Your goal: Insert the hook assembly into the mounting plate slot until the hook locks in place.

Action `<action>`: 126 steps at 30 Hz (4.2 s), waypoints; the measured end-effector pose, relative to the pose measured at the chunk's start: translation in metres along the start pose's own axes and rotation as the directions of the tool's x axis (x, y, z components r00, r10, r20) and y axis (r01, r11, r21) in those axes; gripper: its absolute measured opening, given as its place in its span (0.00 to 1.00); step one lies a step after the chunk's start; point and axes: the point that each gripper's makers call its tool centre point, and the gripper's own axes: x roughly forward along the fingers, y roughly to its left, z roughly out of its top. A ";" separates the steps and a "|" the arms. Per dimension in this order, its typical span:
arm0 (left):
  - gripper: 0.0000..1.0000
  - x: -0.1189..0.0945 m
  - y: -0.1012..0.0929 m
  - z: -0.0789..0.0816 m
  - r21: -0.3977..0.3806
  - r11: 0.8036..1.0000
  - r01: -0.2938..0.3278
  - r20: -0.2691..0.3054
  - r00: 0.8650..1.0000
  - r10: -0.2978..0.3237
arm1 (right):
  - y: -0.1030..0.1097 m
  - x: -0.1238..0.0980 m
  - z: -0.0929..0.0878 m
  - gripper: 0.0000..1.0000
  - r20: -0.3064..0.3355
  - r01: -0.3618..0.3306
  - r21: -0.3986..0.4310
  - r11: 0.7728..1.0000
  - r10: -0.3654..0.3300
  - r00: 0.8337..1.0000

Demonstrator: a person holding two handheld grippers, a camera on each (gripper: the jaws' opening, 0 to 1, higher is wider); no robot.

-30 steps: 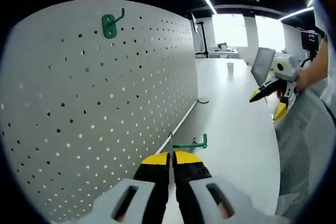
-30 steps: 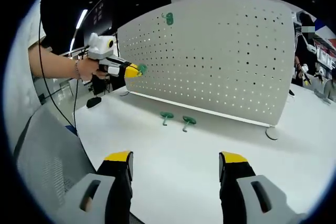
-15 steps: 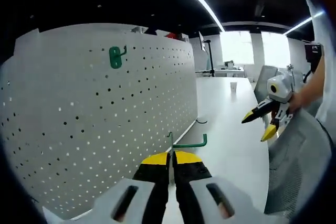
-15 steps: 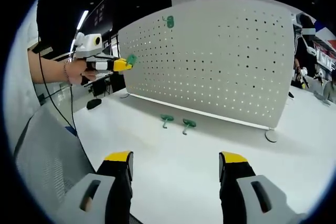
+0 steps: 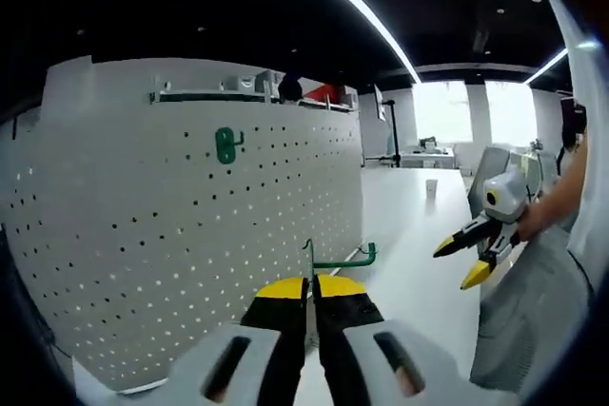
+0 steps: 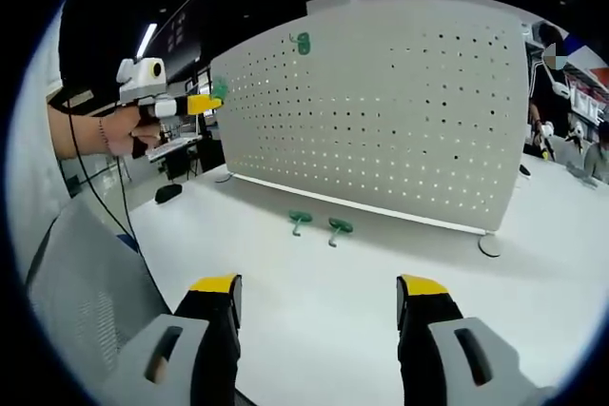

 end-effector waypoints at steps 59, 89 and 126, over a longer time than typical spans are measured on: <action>0.02 -0.008 -0.006 0.005 0.005 0.999 -0.046 0.021 0.999 0.046 | 0.050 -0.021 0.131 0.62 0.382 -0.148 -0.076 0.986 0.166 0.909; 0.02 -0.005 -0.009 0.007 0.000 0.999 -0.054 0.029 0.998 0.054 | 0.092 0.024 0.160 0.59 0.407 -0.272 -0.098 0.957 0.288 0.867; 0.02 0.004 -0.020 0.015 0.000 0.999 -0.050 0.051 0.997 0.050 | 0.113 0.051 0.187 0.53 0.441 -0.333 -0.068 0.941 0.328 0.835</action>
